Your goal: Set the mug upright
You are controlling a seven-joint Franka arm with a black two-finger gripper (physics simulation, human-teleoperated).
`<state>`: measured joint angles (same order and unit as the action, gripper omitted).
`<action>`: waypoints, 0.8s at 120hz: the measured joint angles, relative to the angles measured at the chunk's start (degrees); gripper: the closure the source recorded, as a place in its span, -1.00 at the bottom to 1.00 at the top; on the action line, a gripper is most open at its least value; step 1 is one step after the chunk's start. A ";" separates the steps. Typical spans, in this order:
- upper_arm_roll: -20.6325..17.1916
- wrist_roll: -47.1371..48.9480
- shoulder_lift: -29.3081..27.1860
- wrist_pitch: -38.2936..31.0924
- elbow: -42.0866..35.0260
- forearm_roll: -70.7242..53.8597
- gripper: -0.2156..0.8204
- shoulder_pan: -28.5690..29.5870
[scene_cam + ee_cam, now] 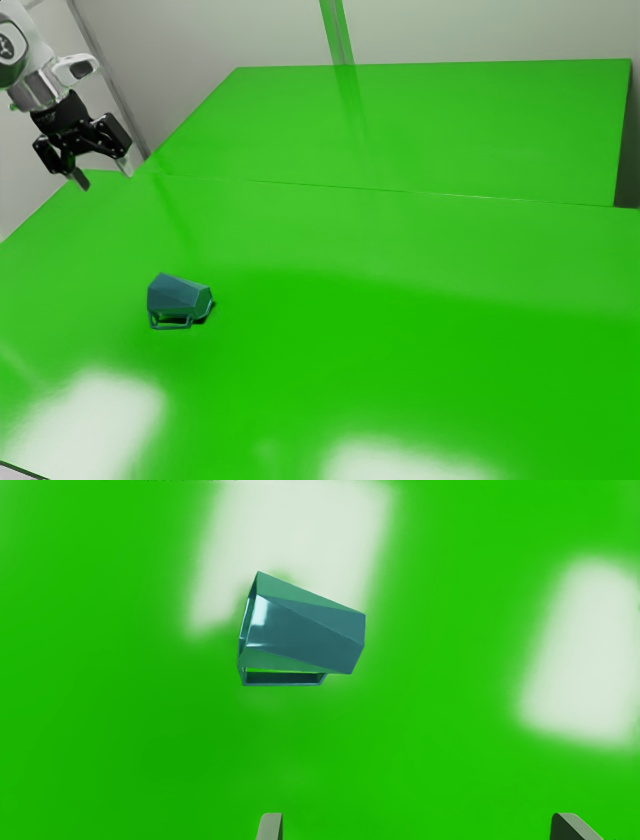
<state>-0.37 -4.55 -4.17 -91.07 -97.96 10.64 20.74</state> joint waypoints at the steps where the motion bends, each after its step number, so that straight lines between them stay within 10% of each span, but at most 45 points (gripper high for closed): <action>1: 0.00 -0.27 0.01 -0.04 -0.10 0.36 -0.54 0.22; 96: 0.72 -30.75 4.26 -11.45 -18.79 25.78 -0.54 13.24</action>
<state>0.35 -35.31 0.09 -102.51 -116.75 36.42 33.98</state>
